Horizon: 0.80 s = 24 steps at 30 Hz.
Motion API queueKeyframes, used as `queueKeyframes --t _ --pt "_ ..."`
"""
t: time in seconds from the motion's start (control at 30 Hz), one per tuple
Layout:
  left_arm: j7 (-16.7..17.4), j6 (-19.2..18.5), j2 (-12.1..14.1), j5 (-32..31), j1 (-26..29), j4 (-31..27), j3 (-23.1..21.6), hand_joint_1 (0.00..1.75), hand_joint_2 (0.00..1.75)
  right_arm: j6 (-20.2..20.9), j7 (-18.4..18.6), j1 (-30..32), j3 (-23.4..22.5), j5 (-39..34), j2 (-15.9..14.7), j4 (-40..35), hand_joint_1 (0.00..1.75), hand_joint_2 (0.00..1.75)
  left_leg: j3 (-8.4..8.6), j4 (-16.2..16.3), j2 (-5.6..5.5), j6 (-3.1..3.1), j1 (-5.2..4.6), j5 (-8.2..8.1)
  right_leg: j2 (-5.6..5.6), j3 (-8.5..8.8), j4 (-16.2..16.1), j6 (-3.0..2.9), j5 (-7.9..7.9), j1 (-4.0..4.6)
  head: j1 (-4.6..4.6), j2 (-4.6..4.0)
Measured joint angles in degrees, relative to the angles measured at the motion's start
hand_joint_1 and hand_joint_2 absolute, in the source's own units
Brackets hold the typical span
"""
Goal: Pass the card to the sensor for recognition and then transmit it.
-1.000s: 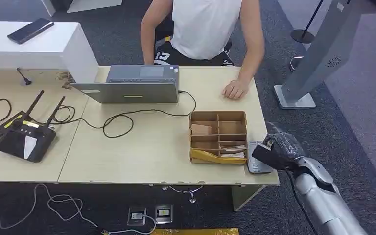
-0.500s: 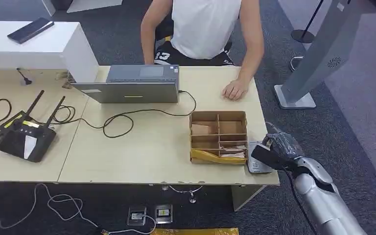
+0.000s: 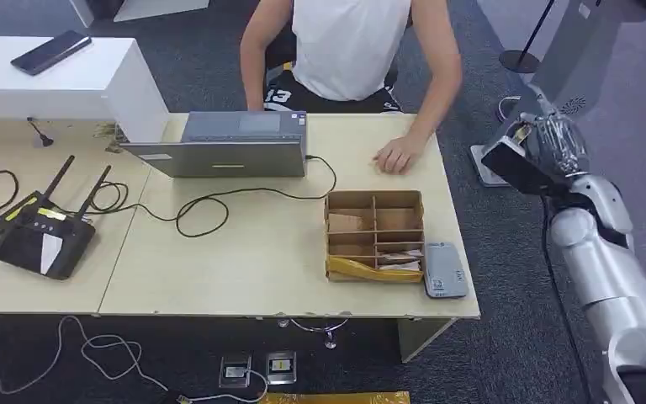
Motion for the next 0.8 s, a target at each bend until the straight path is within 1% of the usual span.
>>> queueKeyframes --t 0.1,0.17,0.27,0.37,0.57,0.8 --pt "0.0 0.1 0.0 -0.3 -0.1 0.0 0.0 0.00 0.00 0.0 -0.1 -4.2 0.2 1.8 0.2 0.0 1.75 1.75 -0.03 0.0 -0.01 0.00 0.02 0.00 -0.03 0.01 0.0 0.00 0.00 0.02 0.00 0.00" --pt "0.0 0.0 0.0 -0.6 -0.3 0.0 -0.1 0.00 0.00 -0.2 -1.1 -6.8 0.6 4.0 0.8 0.4 1.75 1.75 -0.09 0.0 -0.02 0.00 0.02 0.00 -0.04 -0.02 0.0 0.00 0.00 0.03 0.00 0.00" --pt "0.0 0.0 0.0 -1.0 -1.0 0.0 -0.5 0.00 0.00 -1.3 -2.7 -10.7 1.9 6.7 2.7 3.0 1.75 1.75 -0.08 0.0 -0.01 0.00 0.04 0.00 -0.02 -0.03 0.0 0.00 0.00 0.05 0.00 0.00" --pt "0.0 -0.1 -0.1 -1.3 -1.5 0.0 -0.9 0.00 0.00 -1.5 -3.2 -13.6 3.4 8.3 4.5 6.4 1.75 1.75 -0.09 0.0 -0.04 -0.06 0.06 0.04 -0.07 -0.02 0.0 0.00 0.00 0.06 0.02 0.00" --pt "1.0 -0.3 -0.2 -2.2 -2.4 0.0 -1.6 0.00 0.00 -2.8 -2.6 -17.0 5.5 10.8 7.7 14.1 1.75 1.75 -0.12 0.0 -0.12 -0.05 0.06 0.07 -0.14 -0.02 0.0 0.00 0.00 0.07 -0.02 0.00" --pt "1.3 0.0 -0.3 -2.2 -2.9 0.0 -2.3 0.00 0.00 -4.1 0.0 -19.7 7.8 13.2 11.5 22.2 1.75 1.75 -0.13 0.0 -0.11 -0.05 0.06 0.07 -0.13 -0.05 0.0 0.00 0.00 0.07 0.02 0.00"
